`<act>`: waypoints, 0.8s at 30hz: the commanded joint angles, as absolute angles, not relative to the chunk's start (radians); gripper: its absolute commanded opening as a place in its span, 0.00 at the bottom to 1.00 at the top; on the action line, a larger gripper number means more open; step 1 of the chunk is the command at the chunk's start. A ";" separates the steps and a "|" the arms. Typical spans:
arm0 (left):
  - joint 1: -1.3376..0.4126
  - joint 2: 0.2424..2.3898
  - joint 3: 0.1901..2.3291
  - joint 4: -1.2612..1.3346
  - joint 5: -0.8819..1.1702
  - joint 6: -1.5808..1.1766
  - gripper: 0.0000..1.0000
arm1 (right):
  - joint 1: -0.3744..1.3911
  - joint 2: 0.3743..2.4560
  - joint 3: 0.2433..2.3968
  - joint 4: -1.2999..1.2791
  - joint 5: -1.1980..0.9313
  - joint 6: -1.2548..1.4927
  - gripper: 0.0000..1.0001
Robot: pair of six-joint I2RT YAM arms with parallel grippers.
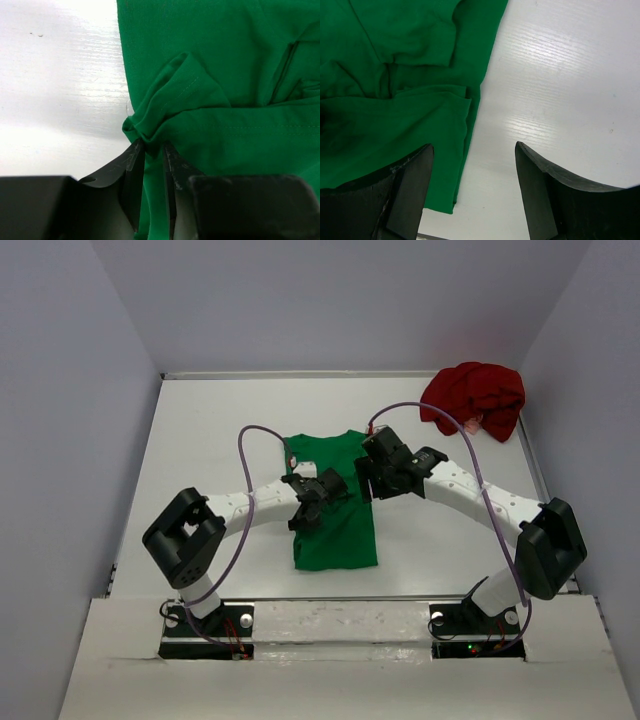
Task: Fold and stack the t-shirts
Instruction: Fold the tshirt
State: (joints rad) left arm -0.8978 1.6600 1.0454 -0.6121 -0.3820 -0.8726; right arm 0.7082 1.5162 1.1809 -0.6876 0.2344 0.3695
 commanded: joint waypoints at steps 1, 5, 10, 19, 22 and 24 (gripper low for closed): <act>-0.911 1.667 1.078 -0.647 -0.419 -0.903 0.31 | 0.716 1.514 1.177 -0.661 0.230 0.360 0.72; -0.916 1.663 1.077 -0.640 -0.416 -0.907 0.35 | 0.716 1.503 1.175 -0.661 0.232 0.360 0.72; -0.920 1.666 1.089 -0.660 -0.433 -0.914 0.14 | 0.716 1.506 1.177 -0.664 0.236 0.360 0.72; -0.946 1.680 1.115 -0.701 -0.456 -0.946 0.25 | 0.716 1.512 1.173 -0.663 0.239 0.359 0.72; -0.948 1.672 1.112 -0.701 -0.453 -0.956 0.28 | 0.716 1.508 1.170 -0.664 0.241 0.356 0.72; -0.948 1.669 1.114 -0.707 -0.457 -0.959 0.35 | 0.716 1.506 1.169 -0.664 0.239 0.356 0.72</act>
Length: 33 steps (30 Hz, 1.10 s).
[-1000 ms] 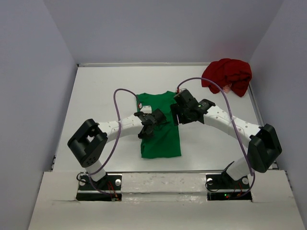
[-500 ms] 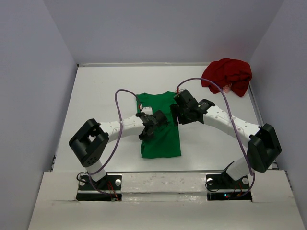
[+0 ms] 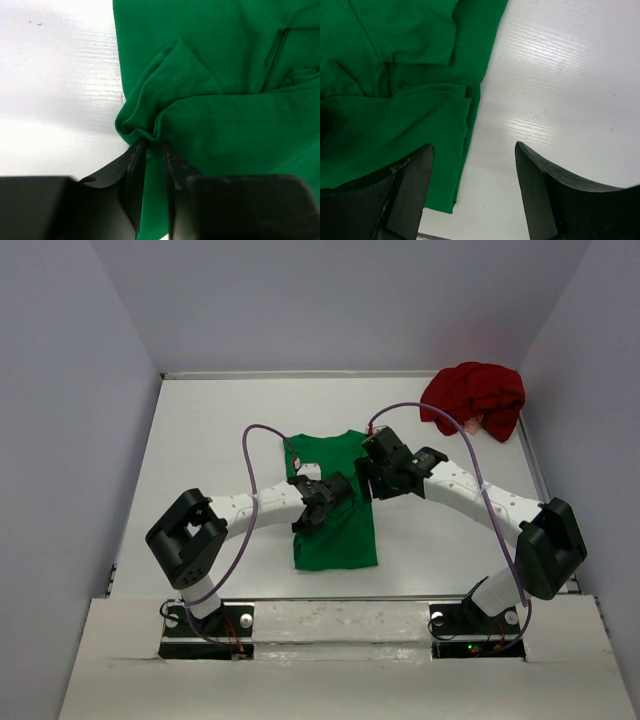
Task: Fold and stack the t-shirts
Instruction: Fold the tshirt
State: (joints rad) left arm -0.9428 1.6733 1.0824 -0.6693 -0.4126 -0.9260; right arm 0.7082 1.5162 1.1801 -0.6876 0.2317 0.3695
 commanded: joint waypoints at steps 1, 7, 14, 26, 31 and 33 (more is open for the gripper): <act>-0.950 1.667 1.114 -0.707 -0.457 -0.957 0.37 | 0.716 1.506 1.169 -0.663 0.239 0.356 0.72; -0.950 1.672 1.129 -0.716 -0.465 -0.957 0.14 | 0.716 1.508 1.163 -0.666 0.235 0.356 0.72; -0.950 1.681 1.144 -0.724 -0.486 -0.957 0.00 | 0.716 1.499 1.158 -0.664 0.236 0.356 0.72; -0.896 1.700 1.222 -0.720 -0.551 -0.905 0.00 | 0.716 1.465 1.160 -0.689 0.296 0.371 0.72; -0.836 1.720 1.247 -0.680 -0.546 -0.829 0.00 | 0.716 1.448 1.154 -0.703 0.308 0.373 0.72; -0.798 1.732 1.252 -0.655 -0.540 -0.809 0.00 | 0.716 1.439 1.154 -0.706 0.310 0.373 0.72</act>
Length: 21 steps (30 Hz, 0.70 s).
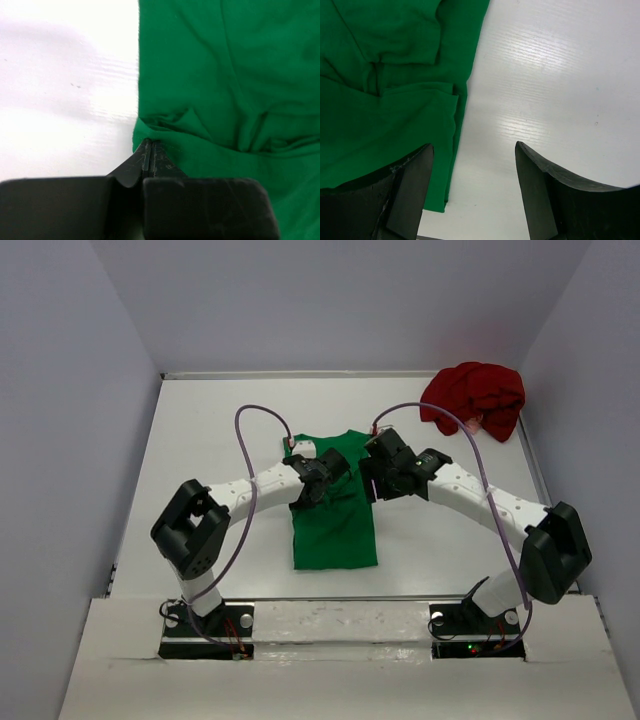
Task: Fold and stack the t-shirts
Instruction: Fold the tshirt
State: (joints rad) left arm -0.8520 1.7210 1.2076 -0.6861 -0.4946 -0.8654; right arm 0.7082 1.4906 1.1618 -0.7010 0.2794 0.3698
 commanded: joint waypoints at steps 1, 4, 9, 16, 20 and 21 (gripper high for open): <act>-0.784 1.746 1.250 -0.637 -0.537 -0.789 0.00 | 0.716 1.436 1.157 -0.713 0.311 0.371 0.72; -0.743 1.772 1.250 -0.608 -0.528 -0.758 0.00 | 0.716 1.425 1.160 -0.718 0.313 0.371 0.72; -0.716 1.841 1.276 -0.539 -0.477 -0.686 0.00 | 0.716 1.434 1.163 -0.719 0.310 0.367 0.72; -0.718 1.853 1.244 -0.463 -0.422 -0.647 0.25 | 0.716 1.457 1.172 -0.715 0.298 0.359 0.72; -0.716 1.832 1.224 -0.457 -0.460 -0.650 0.75 | 0.716 1.473 1.166 -0.704 0.282 0.362 0.72; -0.715 1.825 1.221 -0.462 -0.484 -0.655 0.82 | 0.716 1.474 1.163 -0.701 0.281 0.365 0.72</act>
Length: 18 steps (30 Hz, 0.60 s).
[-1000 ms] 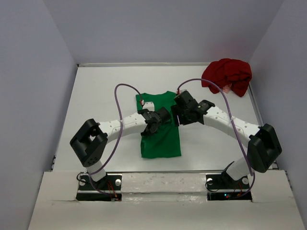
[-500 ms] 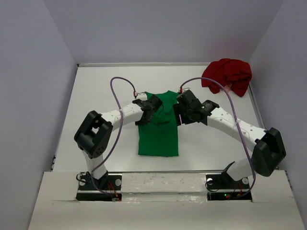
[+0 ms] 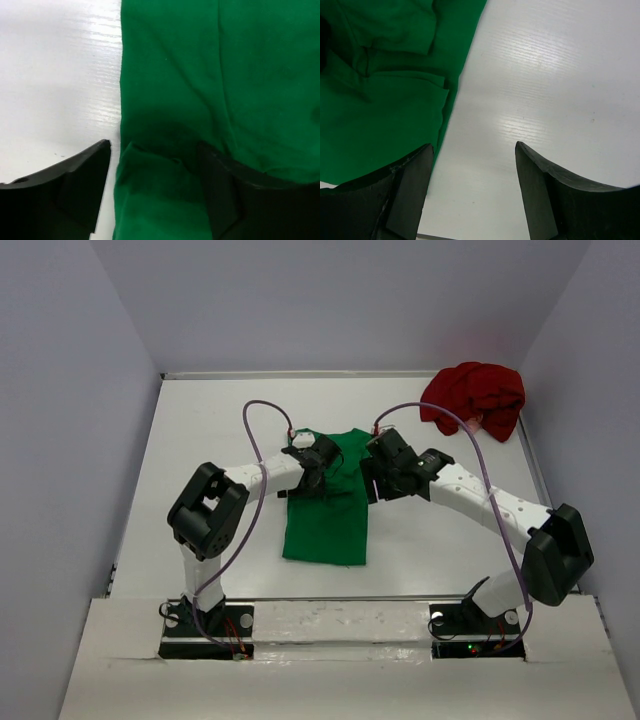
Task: Fold and stack the t-shirts
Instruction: Fold the tshirt
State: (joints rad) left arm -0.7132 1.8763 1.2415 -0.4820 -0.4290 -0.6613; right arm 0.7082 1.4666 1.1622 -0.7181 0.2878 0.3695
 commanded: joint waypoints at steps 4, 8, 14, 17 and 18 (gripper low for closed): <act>-0.709 1.806 1.226 -0.511 -0.532 -0.689 0.99 | 0.716 1.470 1.151 -0.696 0.281 0.373 0.72; -0.709 1.776 1.212 -0.595 -0.606 -0.736 0.99 | 0.716 1.460 1.117 -0.681 0.256 0.390 0.72; -0.710 1.609 1.100 -0.632 -0.649 -0.796 0.99 | 0.716 1.404 1.039 -0.641 0.164 0.439 0.72; -0.707 1.487 1.042 -0.624 -0.611 -0.784 0.99 | 0.716 1.365 0.990 -0.615 0.103 0.463 0.72; -0.706 1.421 1.028 -0.618 -0.595 -0.772 0.99 | 0.716 1.356 0.961 -0.608 0.075 0.474 0.71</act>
